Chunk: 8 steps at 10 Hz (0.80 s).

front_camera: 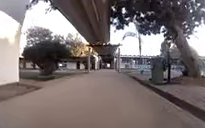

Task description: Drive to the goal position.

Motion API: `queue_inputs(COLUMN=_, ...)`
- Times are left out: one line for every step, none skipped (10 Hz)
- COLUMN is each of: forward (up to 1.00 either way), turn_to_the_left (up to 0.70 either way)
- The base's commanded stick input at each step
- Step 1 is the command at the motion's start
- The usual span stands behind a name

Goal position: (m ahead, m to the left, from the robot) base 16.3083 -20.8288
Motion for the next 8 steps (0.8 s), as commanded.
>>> queue_inputs(forward=0.70, turn_to_the_left=0.00)
queue_inputs(forward=0.70, turn_to_the_left=0.00)
queue_inputs(forward=0.70, turn_to_the_left=0.00)
queue_inputs(forward=0.70, turn_to_the_left=0.00)
queue_inputs(forward=0.70, turn_to_the_left=0.00)
queue_inputs(forward=0.70, turn_to_the_left=0.00)
queue_inputs(forward=0.70, turn_to_the_left=0.00)
queue_inputs(forward=0.70, turn_to_the_left=0.00)
